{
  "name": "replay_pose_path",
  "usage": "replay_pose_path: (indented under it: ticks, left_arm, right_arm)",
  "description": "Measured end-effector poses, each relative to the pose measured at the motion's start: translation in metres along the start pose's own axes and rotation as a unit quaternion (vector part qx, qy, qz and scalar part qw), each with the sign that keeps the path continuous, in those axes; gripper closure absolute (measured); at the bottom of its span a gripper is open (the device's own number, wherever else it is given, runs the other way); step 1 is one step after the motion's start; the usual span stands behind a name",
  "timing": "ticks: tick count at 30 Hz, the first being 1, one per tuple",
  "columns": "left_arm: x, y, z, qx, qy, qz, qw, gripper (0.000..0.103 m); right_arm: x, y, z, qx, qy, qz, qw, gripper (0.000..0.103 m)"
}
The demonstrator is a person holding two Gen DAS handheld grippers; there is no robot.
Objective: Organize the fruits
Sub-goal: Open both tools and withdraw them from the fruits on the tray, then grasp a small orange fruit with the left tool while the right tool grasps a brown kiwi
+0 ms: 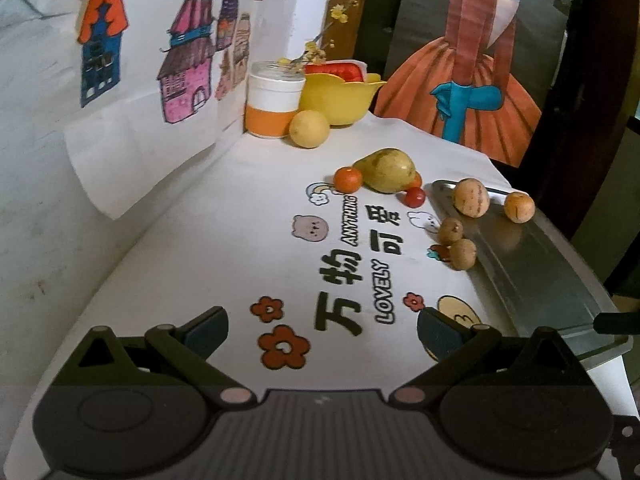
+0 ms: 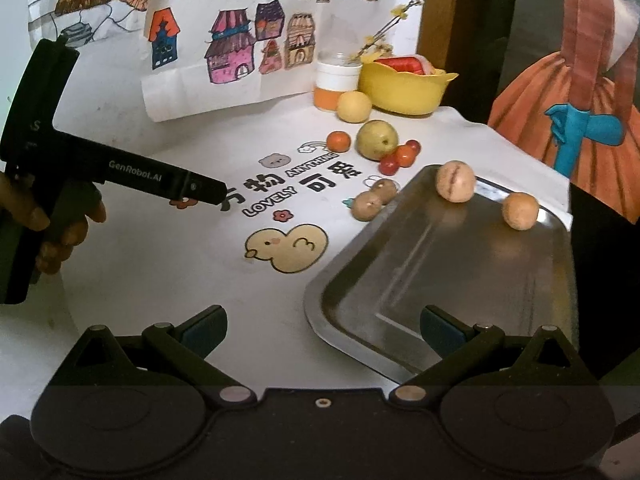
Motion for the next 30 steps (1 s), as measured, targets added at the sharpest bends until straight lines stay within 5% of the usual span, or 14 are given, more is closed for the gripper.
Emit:
replay_pose_path:
  ticks: [17, 30]
  left_arm:
    - [0.015, -0.018, 0.014, -0.014, -0.014, -0.001, 0.9998, 0.001]
    - [0.066, -0.053, 0.01, -0.009, -0.026, 0.005, 0.9996, 0.001]
  right_arm:
    - [0.025, -0.031, -0.006, 0.014, -0.017, -0.017, 1.0, 0.001]
    - [0.055, -0.057, -0.045, -0.011, 0.011, -0.043, 0.999, 0.001]
Point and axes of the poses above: each gripper's, at about its wrist camera, not at the fingertips, and x roughly the way its jaws point, z to its left, y to its underside, the point moved 9 cm from there along x, roughly the way its jaws point, and after that the axes turned 5 degrees about z, right-handed, at the moved point
